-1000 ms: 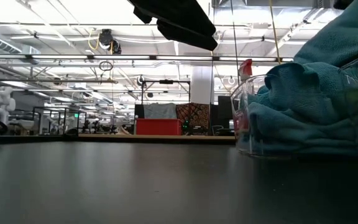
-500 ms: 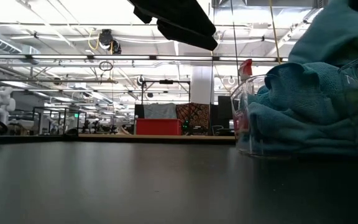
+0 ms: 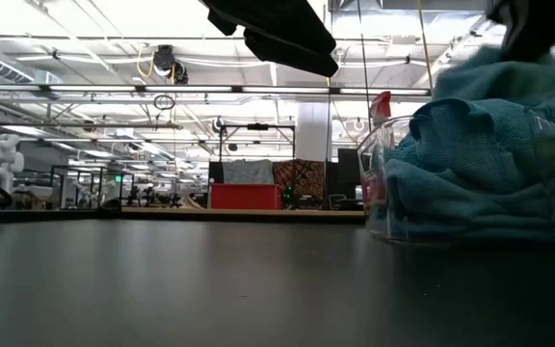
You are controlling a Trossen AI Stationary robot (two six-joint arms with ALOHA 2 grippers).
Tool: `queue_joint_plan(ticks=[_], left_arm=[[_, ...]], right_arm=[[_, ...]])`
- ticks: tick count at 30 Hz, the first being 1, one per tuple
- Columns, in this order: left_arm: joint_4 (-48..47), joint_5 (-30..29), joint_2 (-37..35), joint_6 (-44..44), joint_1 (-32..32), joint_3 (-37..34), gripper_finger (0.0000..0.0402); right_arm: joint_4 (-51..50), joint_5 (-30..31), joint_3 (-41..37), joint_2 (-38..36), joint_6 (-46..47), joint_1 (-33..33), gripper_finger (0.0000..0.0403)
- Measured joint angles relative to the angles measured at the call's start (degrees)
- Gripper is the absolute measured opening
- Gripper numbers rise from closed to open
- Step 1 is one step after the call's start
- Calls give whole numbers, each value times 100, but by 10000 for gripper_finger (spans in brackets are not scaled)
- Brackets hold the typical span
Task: Sort microfiber towel by color & place in baskets
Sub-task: Put the blue towel into the top transparent bin
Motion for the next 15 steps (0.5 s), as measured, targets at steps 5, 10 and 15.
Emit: queue_joint_plan(ticks=[5, 10, 15], left_arm=[[10, 0, 0, 0, 0, 0, 263], [104, 0, 0, 4, 0, 0, 263], [140, 0, 0, 7, 15, 0, 263]], right_arm=[[631, -379, -825, 2, -82, -381, 8], [1491, -898, -1646, 0, -284, -796, 6], [2246, -1232, -2220, -17, -460, -1124, 8]])
